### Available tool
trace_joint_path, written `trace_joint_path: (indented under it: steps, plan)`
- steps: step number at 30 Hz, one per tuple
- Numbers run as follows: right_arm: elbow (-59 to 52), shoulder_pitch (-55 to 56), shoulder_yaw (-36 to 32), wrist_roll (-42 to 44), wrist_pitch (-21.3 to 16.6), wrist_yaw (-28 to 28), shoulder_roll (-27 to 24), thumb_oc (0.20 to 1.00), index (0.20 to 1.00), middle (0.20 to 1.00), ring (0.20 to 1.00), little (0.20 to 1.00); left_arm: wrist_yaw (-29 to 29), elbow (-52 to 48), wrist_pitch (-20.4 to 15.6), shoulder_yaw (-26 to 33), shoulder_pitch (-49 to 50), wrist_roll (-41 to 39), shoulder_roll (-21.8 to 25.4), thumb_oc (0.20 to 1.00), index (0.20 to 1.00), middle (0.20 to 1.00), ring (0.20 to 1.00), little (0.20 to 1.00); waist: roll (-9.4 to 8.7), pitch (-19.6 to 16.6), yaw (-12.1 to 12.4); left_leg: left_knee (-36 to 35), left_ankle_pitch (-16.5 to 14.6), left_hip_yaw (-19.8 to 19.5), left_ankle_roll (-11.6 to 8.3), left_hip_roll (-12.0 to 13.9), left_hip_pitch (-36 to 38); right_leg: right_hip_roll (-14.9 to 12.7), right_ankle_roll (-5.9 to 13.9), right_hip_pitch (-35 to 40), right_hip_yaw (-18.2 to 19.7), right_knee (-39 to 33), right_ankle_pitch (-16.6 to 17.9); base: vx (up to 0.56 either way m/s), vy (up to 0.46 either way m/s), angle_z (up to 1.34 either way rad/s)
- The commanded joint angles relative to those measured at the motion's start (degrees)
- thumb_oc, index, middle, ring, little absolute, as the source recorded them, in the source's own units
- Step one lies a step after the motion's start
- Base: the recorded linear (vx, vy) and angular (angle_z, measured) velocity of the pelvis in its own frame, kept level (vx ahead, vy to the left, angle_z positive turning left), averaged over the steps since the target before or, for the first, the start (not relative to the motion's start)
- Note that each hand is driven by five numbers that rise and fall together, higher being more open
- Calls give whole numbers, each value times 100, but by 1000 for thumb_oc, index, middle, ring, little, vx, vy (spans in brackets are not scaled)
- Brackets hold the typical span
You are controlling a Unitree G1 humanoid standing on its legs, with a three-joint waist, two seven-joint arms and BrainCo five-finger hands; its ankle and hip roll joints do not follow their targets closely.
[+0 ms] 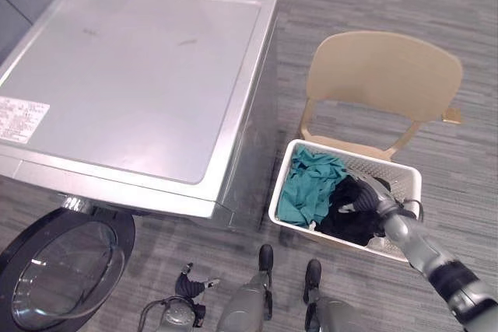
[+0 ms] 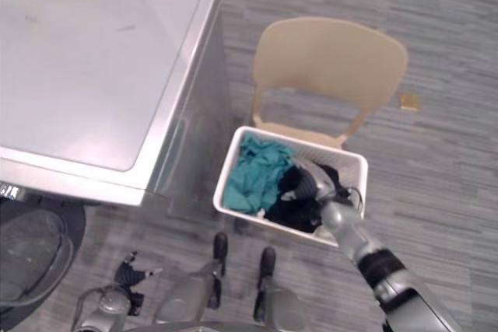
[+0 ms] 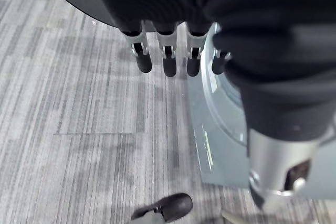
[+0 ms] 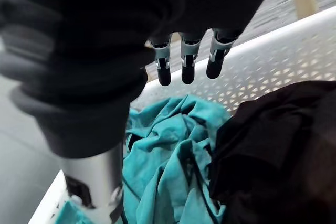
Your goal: Grab the laundry basket,head to the washer,open it,put in the laundry and shut it.
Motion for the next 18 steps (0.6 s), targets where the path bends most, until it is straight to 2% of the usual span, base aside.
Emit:
trace_joint_path:
  steps: [1,3,10,11,12,13,18]
  plan:
    - [383,-613,436,-495,89,-421,237,1000,1000,1000,1000,1000,293,50,-198,-171,-220,-5,132,1000,1000,1000,1000,1000,-202,64,230,467,-512,-135,-172,132,-344,-284,387,-351,122,620,-781,-76,33,8]
    - [966,-1052,647,-581,249,-551,374,1000,1000,1000,1000,1000,351,34,-235,-273,-357,-91,168,1000,1000,1000,1000,1000,-184,203,372,439,-415,-216,-193,98,-576,-313,384,-565,47,643,-720,-70,28,17]
    - [2078,-1849,747,-317,457,-896,669,1000,1000,1000,1000,1000,484,34,-296,-477,-658,-298,204,1000,1000,1000,1000,1000,-129,518,606,479,-247,-348,-252,60,-1095,-338,384,-1033,-108,670,-599,-68,-7,17]
    - [2163,-1890,765,-263,462,-895,696,677,677,677,677,677,478,40,-285,-492,-685,-300,204,1000,1000,1000,1000,1000,-130,534,630,463,-230,-362,-259,59,-1114,-333,391,-1047,-128,656,-588,-73,-33,21]
    - [2229,-1865,739,-133,453,-883,789,395,395,395,395,395,489,59,-281,-515,-711,-301,196,1000,1000,1000,1000,1000,-142,549,651,446,-214,-386,-269,58,-1122,-323,396,-1040,-142,629,-582,-15,-43,12]
    - [2178,-1841,762,-54,438,-842,827,200,200,200,200,200,479,69,-271,-519,-718,-296,198,1000,1000,1000,1000,1000,-164,564,675,426,-217,-408,-276,57,-1100,-317,406,-1001,-151,592,-588,3,-47,10]
    - [1816,-1506,563,366,368,-784,954,200,200,200,200,200,442,86,-219,-499,-703,-317,164,1000,1000,1000,1000,1000,-208,493,672,299,-181,-471,-291,58,-1004,-301,414,-889,-209,503,-595,9,-30,14]
